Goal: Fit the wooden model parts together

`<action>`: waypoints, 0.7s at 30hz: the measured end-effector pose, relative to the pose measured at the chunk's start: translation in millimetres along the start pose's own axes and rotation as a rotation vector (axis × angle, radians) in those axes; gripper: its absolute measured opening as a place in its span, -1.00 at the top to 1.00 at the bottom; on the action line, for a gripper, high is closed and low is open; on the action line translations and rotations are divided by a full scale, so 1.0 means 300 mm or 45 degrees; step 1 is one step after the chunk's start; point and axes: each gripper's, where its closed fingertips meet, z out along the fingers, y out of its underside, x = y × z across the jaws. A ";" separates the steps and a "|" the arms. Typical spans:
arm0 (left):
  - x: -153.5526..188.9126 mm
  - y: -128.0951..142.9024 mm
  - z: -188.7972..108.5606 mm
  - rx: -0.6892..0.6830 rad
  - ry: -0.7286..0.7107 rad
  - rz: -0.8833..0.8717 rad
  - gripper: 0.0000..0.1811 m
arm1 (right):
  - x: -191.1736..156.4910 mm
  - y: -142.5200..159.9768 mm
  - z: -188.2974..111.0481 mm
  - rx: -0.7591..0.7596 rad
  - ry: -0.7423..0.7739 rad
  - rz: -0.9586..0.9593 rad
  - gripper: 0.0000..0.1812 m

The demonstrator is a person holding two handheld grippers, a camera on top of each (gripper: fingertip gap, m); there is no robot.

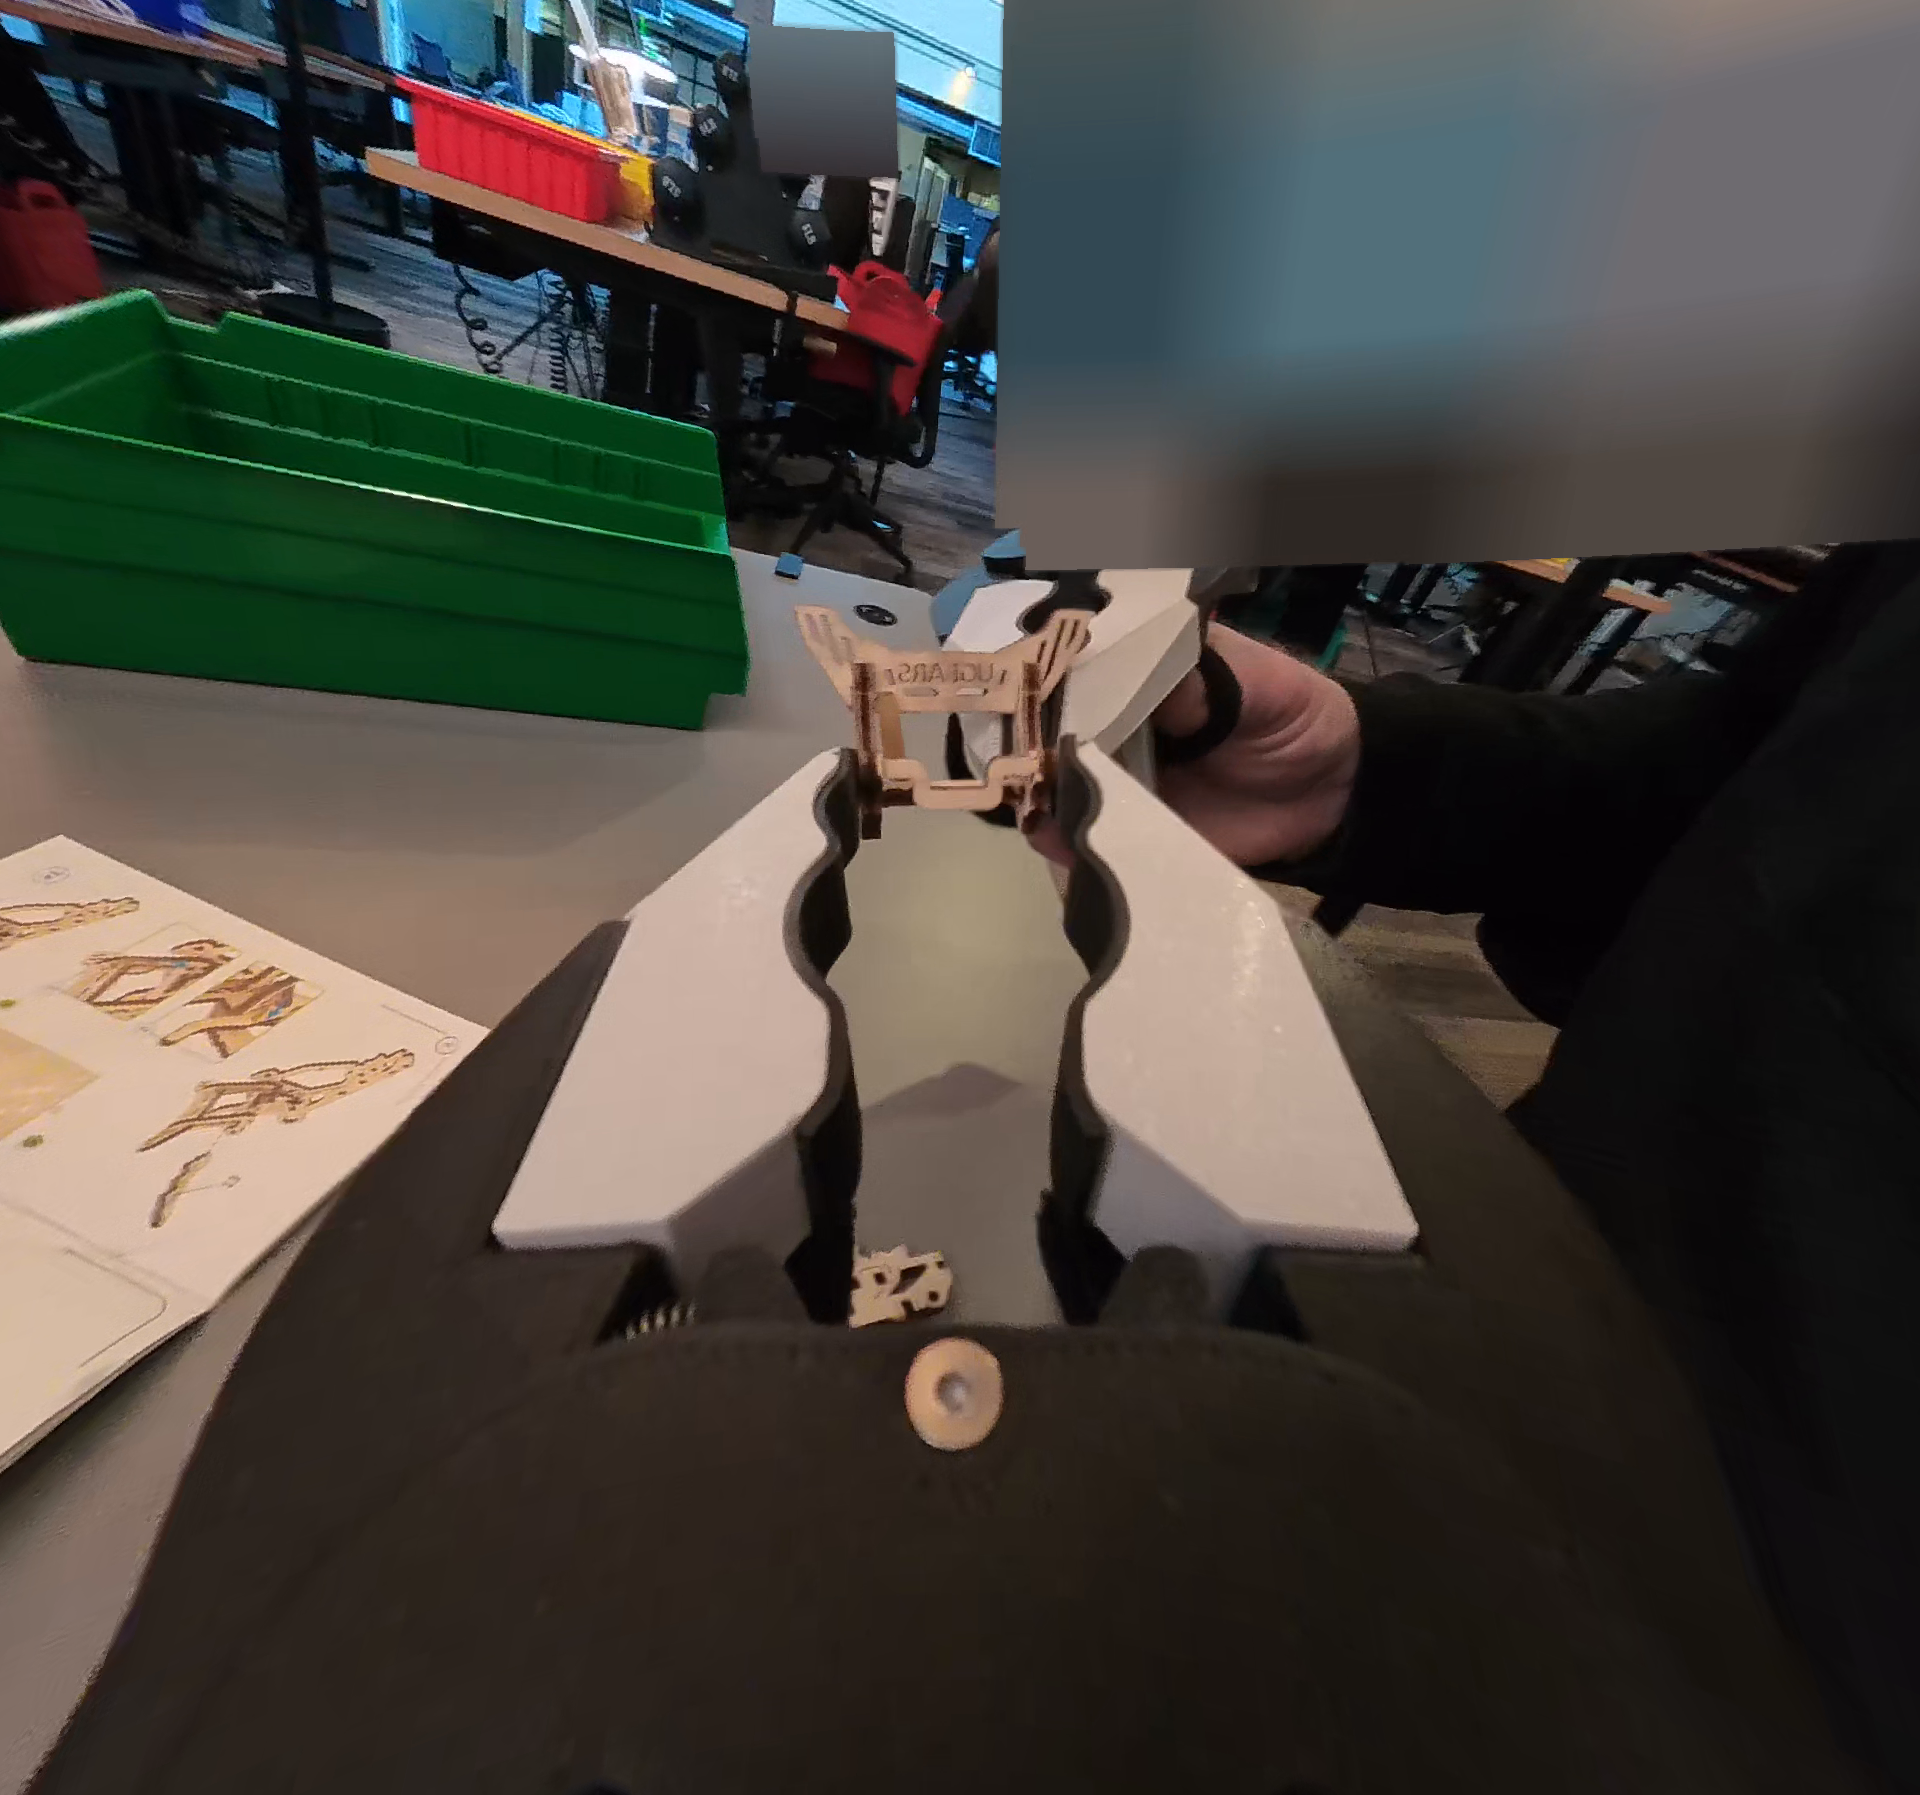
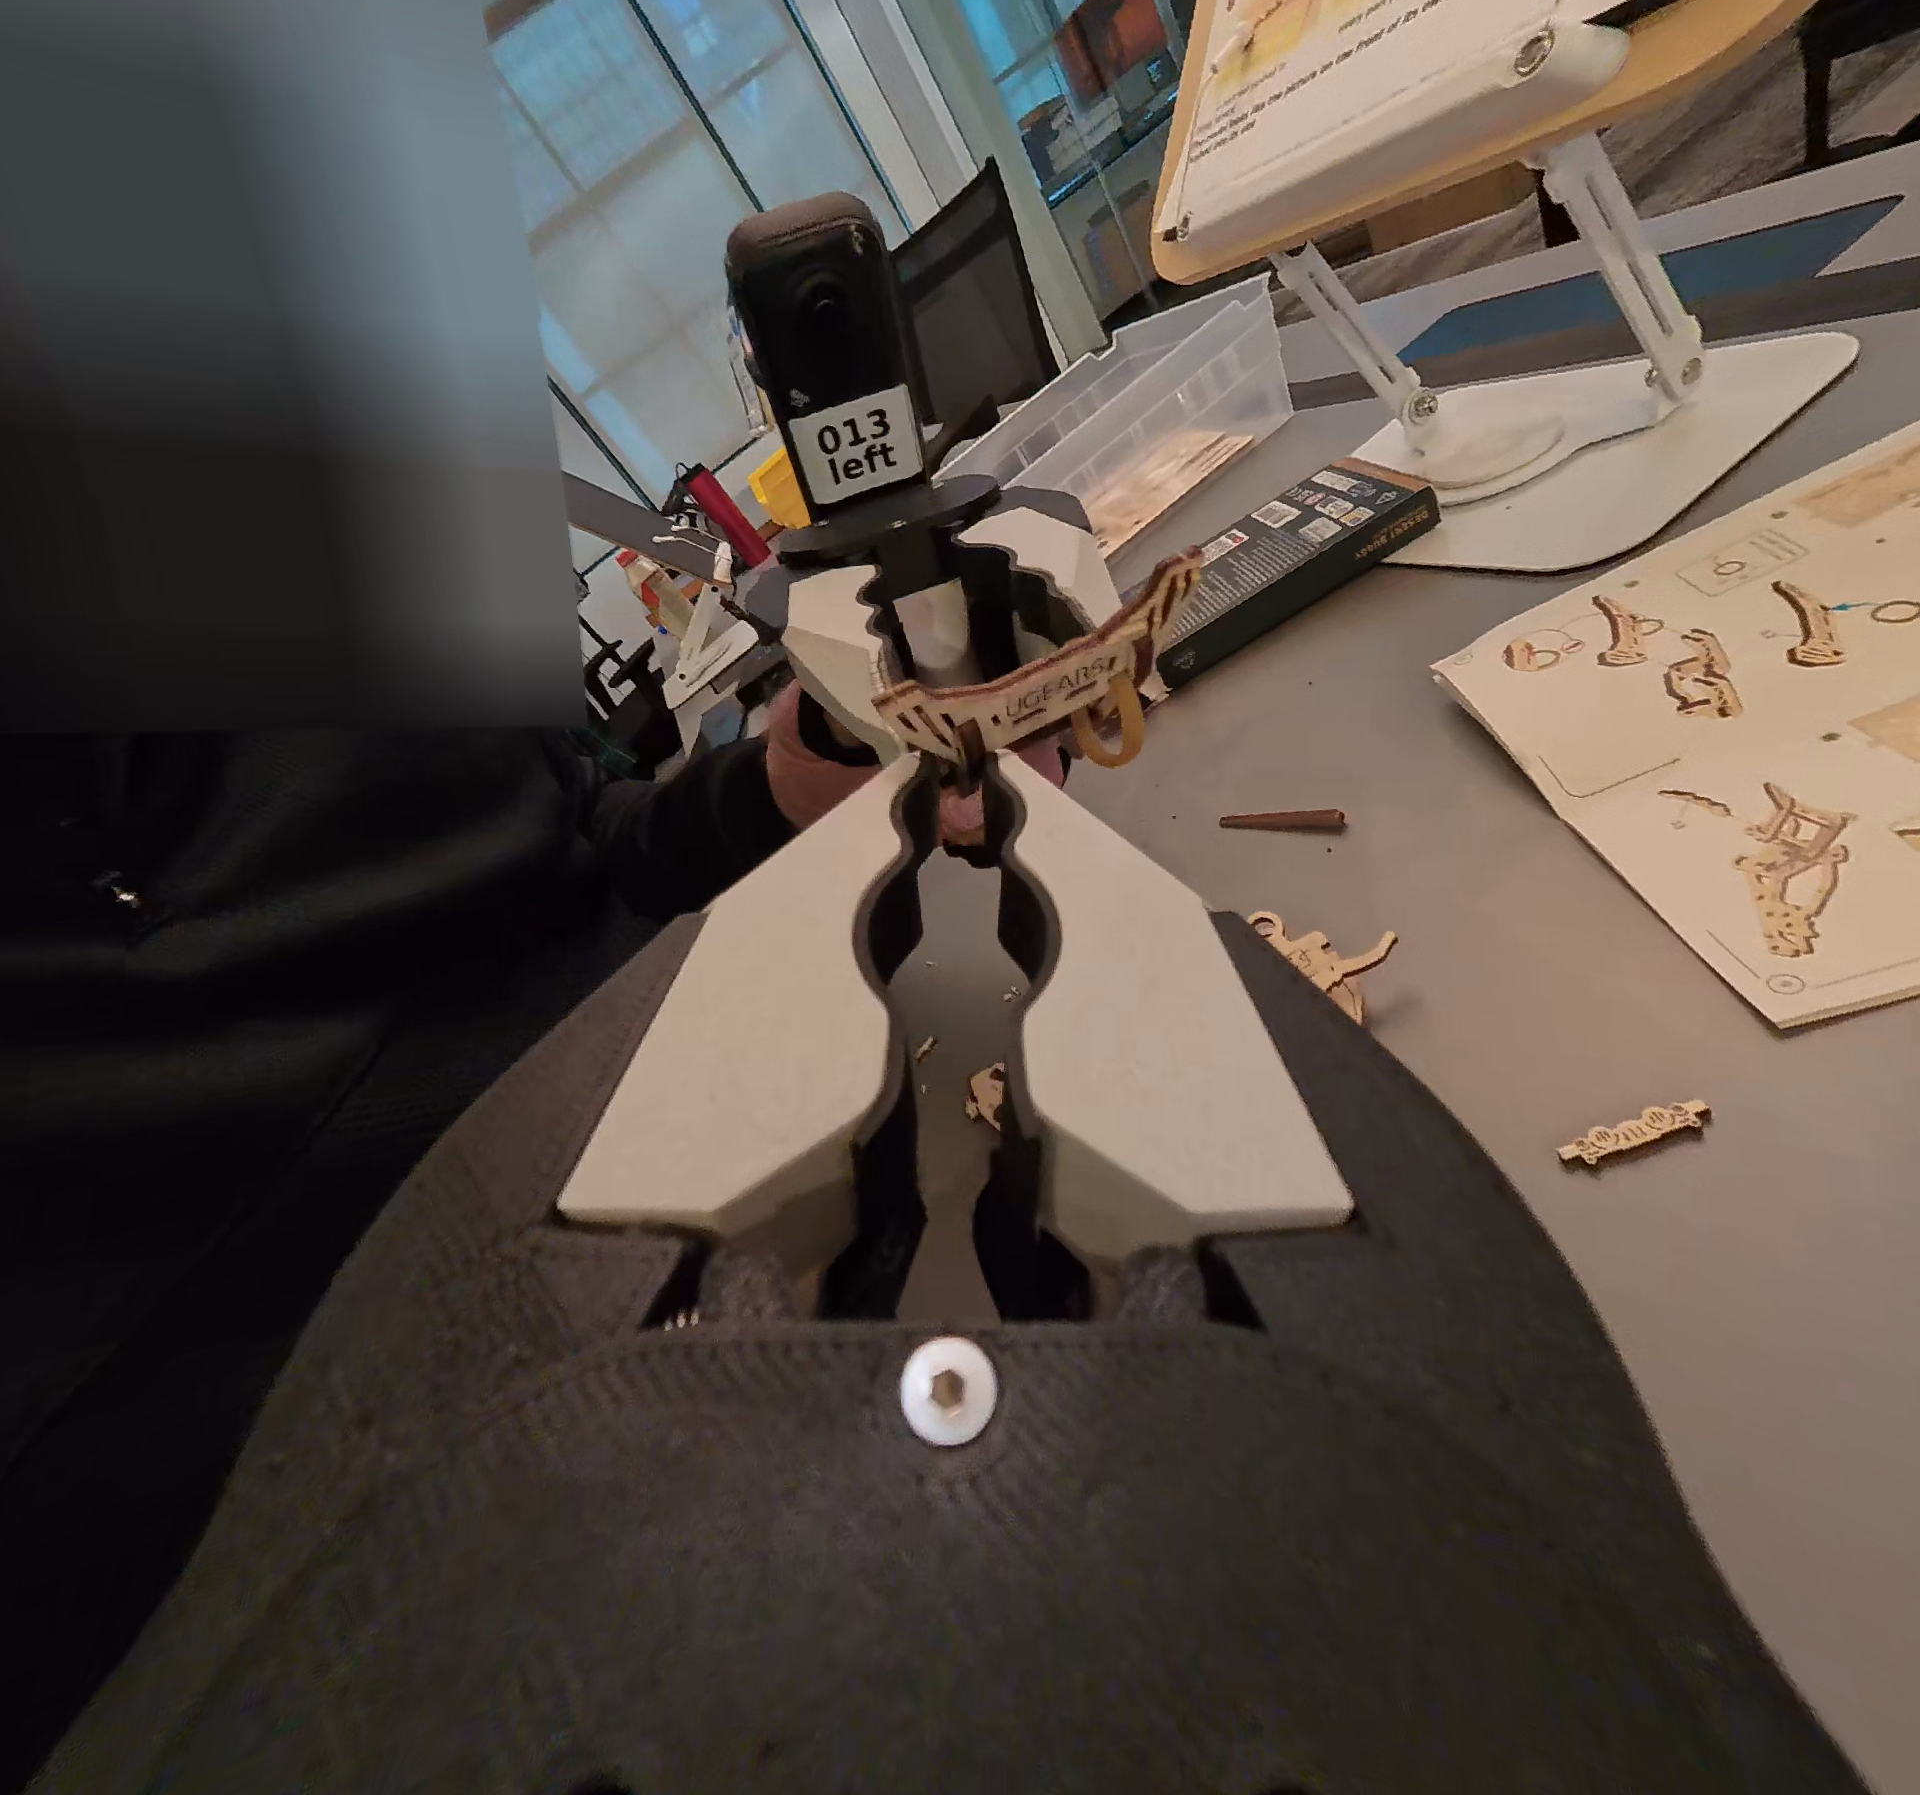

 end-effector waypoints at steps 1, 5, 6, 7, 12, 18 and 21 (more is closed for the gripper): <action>-0.002 0.000 -0.002 0.000 -0.015 0.017 0.62 | 0.002 0.003 0.001 -0.008 0.011 -0.007 0.95; -0.011 0.003 -0.005 -0.006 -0.046 0.027 0.62 | 0.009 0.005 0.004 -0.023 0.046 -0.009 0.93; -0.015 0.005 -0.007 -0.012 -0.066 0.044 0.62 | 0.011 0.004 0.002 -0.024 0.052 -0.003 0.91; -0.020 0.004 -0.010 -0.015 -0.083 0.055 0.62 | 0.012 0.002 0.000 -0.017 0.056 0.011 0.85; -0.006 -0.003 -0.013 -0.028 -0.064 0.097 0.62 | 0.035 -0.015 -0.034 -0.003 0.102 0.022 0.72; 0.043 -0.035 -0.023 0.098 0.173 -0.092 0.63 | 0.001 -0.025 -0.010 -0.124 0.002 -0.225 0.40; 0.068 -0.031 -0.020 0.098 0.255 -0.144 0.62 | -0.031 -0.033 0.014 -0.129 -0.104 -0.256 0.45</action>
